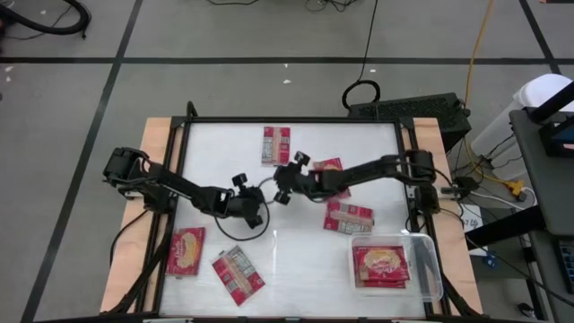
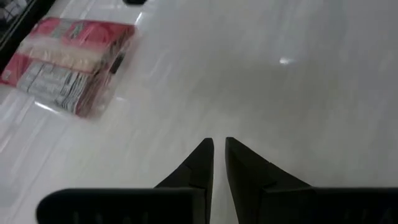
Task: Sort popcorn bags into baskets
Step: Put the red popcorn pack into the transparent bin
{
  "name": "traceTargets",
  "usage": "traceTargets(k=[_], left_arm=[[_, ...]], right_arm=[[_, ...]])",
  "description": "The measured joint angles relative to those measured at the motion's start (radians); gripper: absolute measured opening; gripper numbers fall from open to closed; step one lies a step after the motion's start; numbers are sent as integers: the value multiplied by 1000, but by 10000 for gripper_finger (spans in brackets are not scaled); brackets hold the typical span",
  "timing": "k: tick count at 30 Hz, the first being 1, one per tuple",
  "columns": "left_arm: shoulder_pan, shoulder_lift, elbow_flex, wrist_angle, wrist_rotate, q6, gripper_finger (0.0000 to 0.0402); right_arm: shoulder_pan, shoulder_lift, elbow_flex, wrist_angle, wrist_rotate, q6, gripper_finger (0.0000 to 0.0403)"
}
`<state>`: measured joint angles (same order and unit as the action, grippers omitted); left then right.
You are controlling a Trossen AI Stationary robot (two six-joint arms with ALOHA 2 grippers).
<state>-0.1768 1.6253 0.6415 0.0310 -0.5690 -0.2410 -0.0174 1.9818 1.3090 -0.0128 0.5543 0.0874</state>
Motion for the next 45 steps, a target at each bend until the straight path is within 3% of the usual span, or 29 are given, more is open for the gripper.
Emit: traceTargets(k=[8, 14, 23, 28, 33, 37, 45], left_arm=[[-28, 0, 0, -66, 0, -116, 47], [-70, 0, -5, -159, -58, -244, 47], [-147, -2, -71, -120, -88, -365, 47], [-165, -2, -73, -59, -95, -358, 47], [-161, -2, -73, 25, -105, -275, 47], [-152, -1, -73, 34, -107, -248, 47], [-120, -1, -73, 57, -112, -181, 47]], right_arm=[[-114, 15, -32, 141, -152, -206, 146], [-182, 15, -141, 264, -260, -196, 188], [-207, 14, -203, 360, -327, -212, 255], [-213, 57, -203, 420, -373, -222, 262], [-211, 106, -198, 427, -295, -180, 234], [-211, 123, -197, 426, -288, -132, 187], [-214, 125, -196, 387, -302, -92, 19]])
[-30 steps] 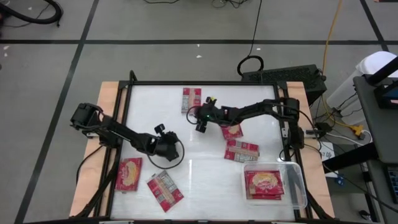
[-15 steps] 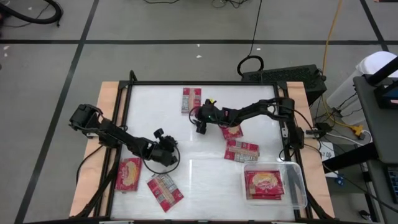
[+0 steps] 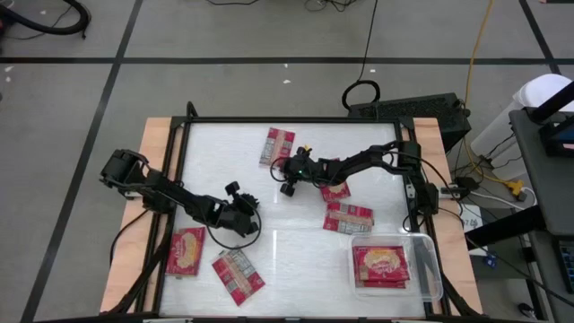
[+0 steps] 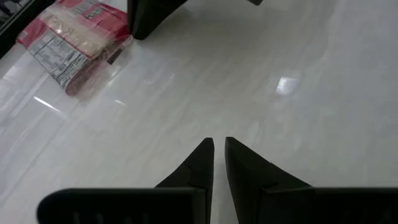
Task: Sort popcorn bags into baskets
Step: Put the red popcorn pack into the transparent bin
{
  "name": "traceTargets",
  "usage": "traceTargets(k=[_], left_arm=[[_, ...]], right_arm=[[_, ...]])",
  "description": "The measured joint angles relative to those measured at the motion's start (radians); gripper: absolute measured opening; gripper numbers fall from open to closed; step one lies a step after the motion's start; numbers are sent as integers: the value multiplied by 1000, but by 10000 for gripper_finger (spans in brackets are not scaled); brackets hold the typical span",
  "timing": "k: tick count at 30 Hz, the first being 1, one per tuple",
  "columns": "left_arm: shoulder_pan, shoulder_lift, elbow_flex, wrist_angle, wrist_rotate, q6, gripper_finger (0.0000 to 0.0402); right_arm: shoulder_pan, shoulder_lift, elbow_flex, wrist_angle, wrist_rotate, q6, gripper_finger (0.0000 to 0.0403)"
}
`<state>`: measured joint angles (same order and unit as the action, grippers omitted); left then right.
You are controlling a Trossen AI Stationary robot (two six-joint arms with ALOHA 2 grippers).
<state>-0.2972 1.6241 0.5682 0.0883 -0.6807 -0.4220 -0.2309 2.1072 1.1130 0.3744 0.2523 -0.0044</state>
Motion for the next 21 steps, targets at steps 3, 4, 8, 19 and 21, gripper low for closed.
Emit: traceTargets(k=[3, 4, 8, 19, 21], left_arm=[[13, 0, 0, -1, 0, 9, 47], [18, 0, 0, -1, -1, 15, 47], [29, 0, 0, 25, 7, 86, 47], [53, 0, 0, 91, -1, 252, 167], [59, 0, 0, 89, -2, 256, 199]], right_arm=[[12, 0, 0, -14, 3, 24, 11], [18, 0, 0, -16, -2, 40, 12], [52, -3, 0, -15, -72, 111, 3], [165, -5, -2, -15, -82, 193, 1], [184, -5, -2, -15, -90, 200, 1]])
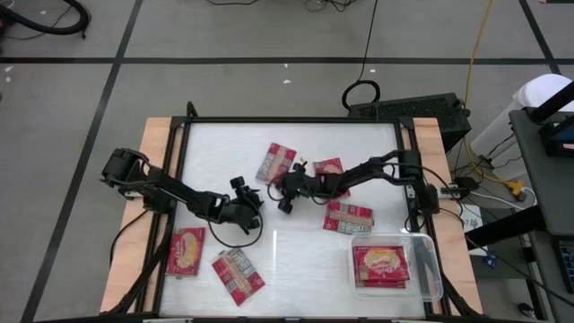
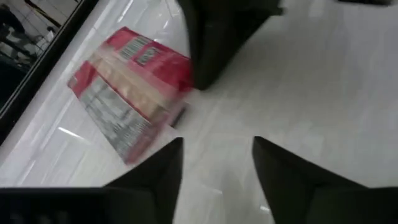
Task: Sort popcorn bags into baskets
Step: Put the red popcorn pack into the transparent bin
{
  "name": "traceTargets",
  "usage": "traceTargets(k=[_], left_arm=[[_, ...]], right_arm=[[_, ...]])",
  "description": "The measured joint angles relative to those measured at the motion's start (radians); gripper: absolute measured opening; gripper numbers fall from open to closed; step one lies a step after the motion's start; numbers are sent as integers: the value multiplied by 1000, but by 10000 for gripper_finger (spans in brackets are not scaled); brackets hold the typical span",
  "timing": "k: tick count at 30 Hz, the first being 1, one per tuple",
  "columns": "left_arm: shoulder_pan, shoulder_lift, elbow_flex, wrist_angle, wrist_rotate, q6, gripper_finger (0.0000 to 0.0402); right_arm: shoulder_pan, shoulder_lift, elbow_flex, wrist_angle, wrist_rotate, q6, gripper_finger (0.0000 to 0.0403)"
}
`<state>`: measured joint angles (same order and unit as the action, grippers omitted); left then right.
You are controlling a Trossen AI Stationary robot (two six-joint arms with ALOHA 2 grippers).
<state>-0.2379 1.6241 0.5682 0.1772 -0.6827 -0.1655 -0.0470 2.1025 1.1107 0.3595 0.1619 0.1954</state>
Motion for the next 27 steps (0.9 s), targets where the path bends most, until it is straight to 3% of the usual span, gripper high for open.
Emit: traceTargets(k=[7, 16, 20, 27], left_arm=[[36, 0, 0, -9, 2, 129, 267], [105, -1, 2, -44, 180, 180, 271], [118, -1, 2, -44, 201, 203, 232], [140, 1, 2, -54, 225, 289, 92]], right_arm=[[50, -7, -1, 6, -21, -2, 0], [63, -17, -2, 14, -69, -24, 0], [63, -17, -2, 17, -69, -24, 0], [63, -15, -3, 51, -67, -28, 0]])
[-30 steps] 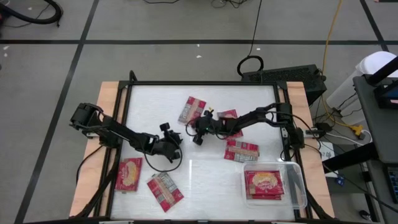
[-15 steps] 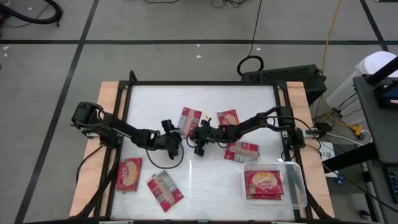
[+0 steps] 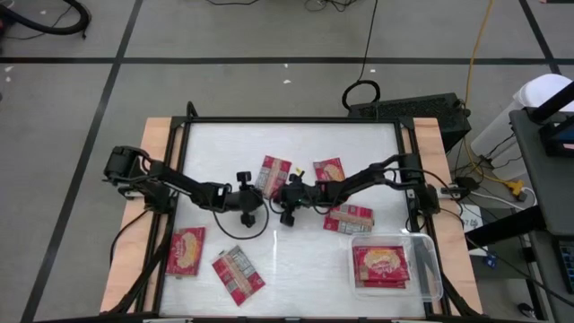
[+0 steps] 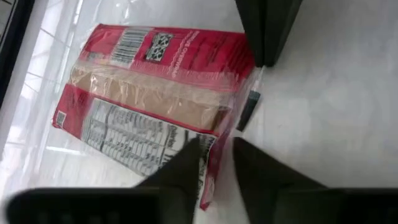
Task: Sort popcorn bags into baskets
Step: Put the red popcorn pack into the transparent bin
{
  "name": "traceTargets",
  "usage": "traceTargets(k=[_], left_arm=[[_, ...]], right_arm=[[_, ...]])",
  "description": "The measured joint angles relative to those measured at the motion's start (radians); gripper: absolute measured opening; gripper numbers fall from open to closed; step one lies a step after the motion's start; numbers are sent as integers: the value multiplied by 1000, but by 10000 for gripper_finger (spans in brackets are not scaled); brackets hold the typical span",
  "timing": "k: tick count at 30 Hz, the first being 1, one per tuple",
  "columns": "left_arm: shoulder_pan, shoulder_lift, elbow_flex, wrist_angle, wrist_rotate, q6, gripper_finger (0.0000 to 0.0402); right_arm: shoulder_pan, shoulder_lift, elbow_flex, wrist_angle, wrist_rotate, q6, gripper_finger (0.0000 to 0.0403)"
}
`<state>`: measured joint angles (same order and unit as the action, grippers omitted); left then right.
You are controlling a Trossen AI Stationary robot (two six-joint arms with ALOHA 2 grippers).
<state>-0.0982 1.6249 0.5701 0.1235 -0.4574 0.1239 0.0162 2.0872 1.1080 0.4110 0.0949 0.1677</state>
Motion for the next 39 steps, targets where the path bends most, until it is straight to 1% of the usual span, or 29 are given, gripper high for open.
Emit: traceTargets(k=[3, 4, 5, 8, 10, 13, 15, 18, 23, 26, 28, 30, 35, 39], left_arm=[[11, 1, -1, -2, 1, 13, 29], [15, 1, -1, -2, 0, 8, 15], [16, 1, -1, -1, 0, 3, 9], [12, 1, -1, -2, -17, -2, 7], [-1, 1, -2, -1, -49, -14, 4], [-16, -13, -3, 1, -75, -84, 4], [-16, -37, -3, 4, -70, -150, 3], [-13, -87, -3, -11, -67, -219, 2], [-25, -185, -3, -13, -67, -215, 2], [-33, -249, -3, -14, -67, -224, 1], [-32, -301, -3, -36, -66, -263, 1], [-25, -345, -2, -46, -66, -284, 1], [-22, -423, -2, -77, -56, -277, 1], [-18, -430, -2, -76, -13, -277, 1]], right_arm=[[0, 1, 0, 20, -2, 0, 0], [0, -2, 0, 22, -2, 0, 0], [0, -8, 0, 20, -2, 0, 0], [1, -27, 0, 18, 7, 12, 0], [5, -49, -1, 11, 24, 19, 0], [23, -97, -1, 0, 75, -3, 3], [38, -133, -1, -12, 139, -32, 11], [65, -188, -4, -19, 252, -76, 29], [111, -256, -4, -86, 423, -164, 68], [133, -265, -4, -112, 480, -204, 99], [151, -263, -4, -140, 517, -232, 121], [163, -260, -4, -167, 536, -236, 140], [171, -254, -16, -172, 533, -196, 175], [170, -254, -41, -131, 531, -163, 190]])
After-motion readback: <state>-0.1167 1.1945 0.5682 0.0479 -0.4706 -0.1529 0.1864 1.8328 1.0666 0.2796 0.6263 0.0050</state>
